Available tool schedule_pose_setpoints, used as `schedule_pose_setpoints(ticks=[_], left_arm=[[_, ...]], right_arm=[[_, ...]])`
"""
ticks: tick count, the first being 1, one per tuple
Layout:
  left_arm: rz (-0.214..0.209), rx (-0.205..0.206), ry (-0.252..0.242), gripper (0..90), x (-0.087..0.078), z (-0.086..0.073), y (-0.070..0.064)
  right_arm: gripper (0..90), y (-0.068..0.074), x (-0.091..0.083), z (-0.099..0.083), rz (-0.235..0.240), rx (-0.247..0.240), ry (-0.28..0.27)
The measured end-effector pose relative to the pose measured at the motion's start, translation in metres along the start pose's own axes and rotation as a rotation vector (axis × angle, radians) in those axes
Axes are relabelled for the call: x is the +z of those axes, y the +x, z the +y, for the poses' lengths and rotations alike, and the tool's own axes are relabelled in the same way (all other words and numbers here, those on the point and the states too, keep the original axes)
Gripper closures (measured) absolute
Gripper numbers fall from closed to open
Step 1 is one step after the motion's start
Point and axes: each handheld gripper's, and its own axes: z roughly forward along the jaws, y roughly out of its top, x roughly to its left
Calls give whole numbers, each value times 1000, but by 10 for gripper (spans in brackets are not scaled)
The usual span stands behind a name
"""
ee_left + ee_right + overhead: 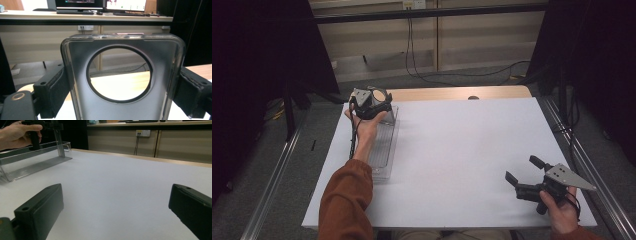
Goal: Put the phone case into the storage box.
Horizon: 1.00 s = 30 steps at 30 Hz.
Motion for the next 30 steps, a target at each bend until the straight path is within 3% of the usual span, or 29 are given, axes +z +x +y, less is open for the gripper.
schedule_pose_setpoints(ticks=[18, 21, 30], left_arm=[[10, 14, 6, 96, 12, 2, -5], [27, 15, 15, 97, 14, 2, -7], [18, 18, 12, 95, 21, 2, -8]], right_arm=[[0, 1, 0, 0, 7, 11, 5], [0, 0, 0, -1, 11, 7, 7], [0, 0, -1, -1, 15, 1, 7]])
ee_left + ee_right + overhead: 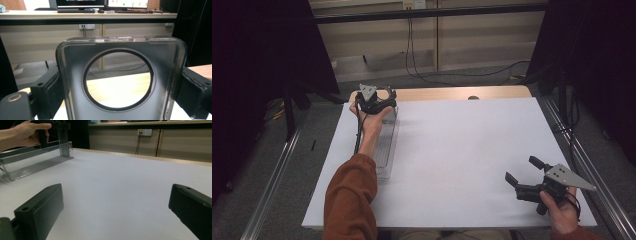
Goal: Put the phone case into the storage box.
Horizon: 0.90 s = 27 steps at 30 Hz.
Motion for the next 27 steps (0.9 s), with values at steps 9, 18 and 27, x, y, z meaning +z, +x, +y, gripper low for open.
schedule_pose_setpoints(ticks=[9, 18, 27], left_arm=[[18, 17, 8, 98, 4, -2, -5], [16, 19, 2, 107, 8, -3, -5], [8, 33, 12, 87, 11, -3, -5]], right_arm=[[0, 0, 0, 0, 4, 0, -2], [0, 0, -1, 0, 7, 3, -1], [0, 0, -1, 0, 5, 2, -5]])
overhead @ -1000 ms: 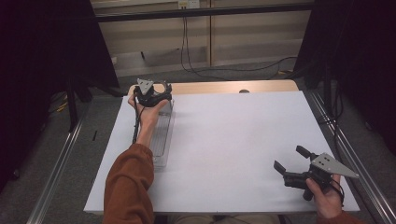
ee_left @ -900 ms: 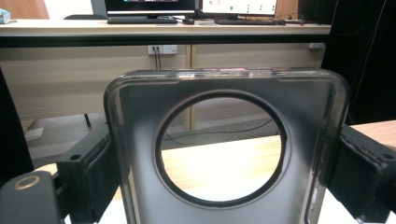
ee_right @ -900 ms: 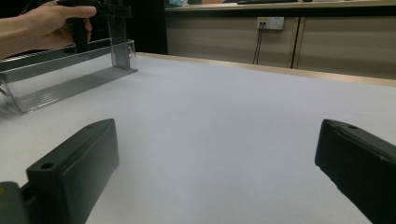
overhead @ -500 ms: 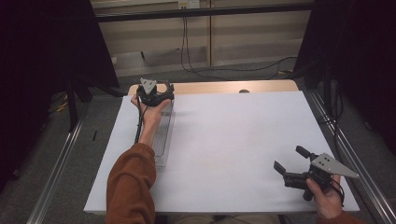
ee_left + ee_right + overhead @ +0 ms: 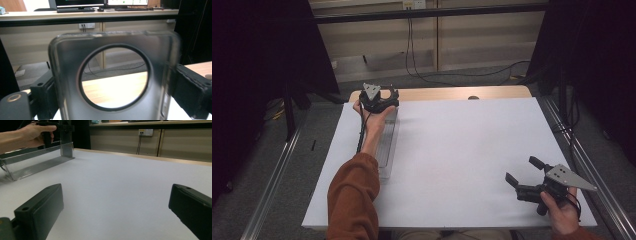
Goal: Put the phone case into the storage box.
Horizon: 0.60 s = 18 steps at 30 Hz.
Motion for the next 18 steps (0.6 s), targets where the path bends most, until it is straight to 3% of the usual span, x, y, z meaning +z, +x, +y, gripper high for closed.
schedule_pose_setpoints(ticks=[7, 12, 13, 18], left_arm=[[8, -38, 18, 46, -1, 1, 3], [-4, -36, 18, 30, -2, 1, 3], [-23, -37, 14, 28, -3, 1, 3], [-16, -28, 2, 21, -5, 4, 2]], right_arm=[[0, 0, 0, 0, 1, 1, 0], [0, 1, 0, 0, 7, 4, 6], [0, 1, 0, 0, 7, 6, 7], [0, 1, 0, 0, 7, 2, 4]])
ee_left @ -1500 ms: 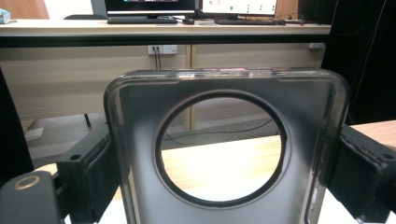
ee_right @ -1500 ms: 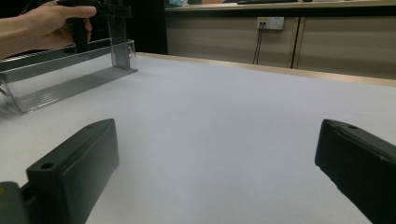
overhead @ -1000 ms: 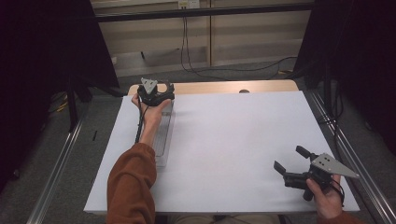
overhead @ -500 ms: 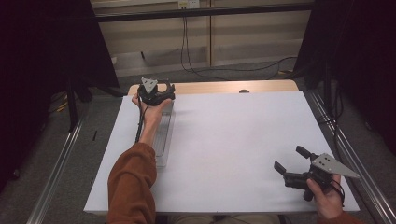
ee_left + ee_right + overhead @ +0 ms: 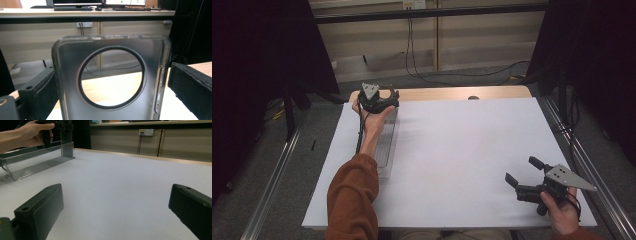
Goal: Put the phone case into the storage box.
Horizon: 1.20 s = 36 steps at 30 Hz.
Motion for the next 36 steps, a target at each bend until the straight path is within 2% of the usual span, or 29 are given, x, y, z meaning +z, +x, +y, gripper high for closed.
schedule_pose_setpoints(ticks=[1, 2, 4, 6, 9, 10, 13, 16, 18, 19, 22, 26, 31, 32, 36], left_arm=[[6, -1, 7, 21, -1, 1, 1], [-6, -14, -3, 21, -1, 1, 1], [6, -8, 4, 20, -2, 1, 1], [-18, -1, 5, 19, -3, 2, 2], [5, 3, 16, 19, -5, 3, 2], [-10, 1, 7, 18, -5, 2, 3], [-8, -9, 20, 18, -7, 1, 3], [-9, -25, 10, 18, -9, -2, 5], [-20, -31, 17, 18, -11, -1, 7], [1, -30, 28, 19, -12, 0, 7], [-17, -46, 22, 18, -15, 1, 7], [-12, -29, 10, 18, -20, 2, 7], [1, -46, 18, 18, -25, 0, 8], [-10, -35, 20, 18, -27, 0, 8], [-18, -34, 4, 18, -30, -2, 5]], right_arm=[[0, 0, 0, 0, 0, -1, -2], [0, 0, 0, 0, 0, -1, -2], [0, 0, 0, 0, 0, -2, -2], [0, 0, 0, 0, 0, -1, -2], [0, 0, 0, 0, 0, -2, -2], [0, 0, 0, 0, -2, -3, -1], [0, 0, 0, 0, -2, -4, 1], [0, 0, 0, 0, -2, -2, 1], [0, 0, 0, 0, 0, -4, -2], [0, 0, 0, 0, -3, -5, -1], [0, 0, 0, 0, -2, -5, 1], [0, 0, 0, 0, -1, -2, 1], [0, 1, 0, 0, -3, 0, -1], [0, 0, 0, 0, -4, -2, -1], [0, 0, 0, 0, -6, -3, -2]])
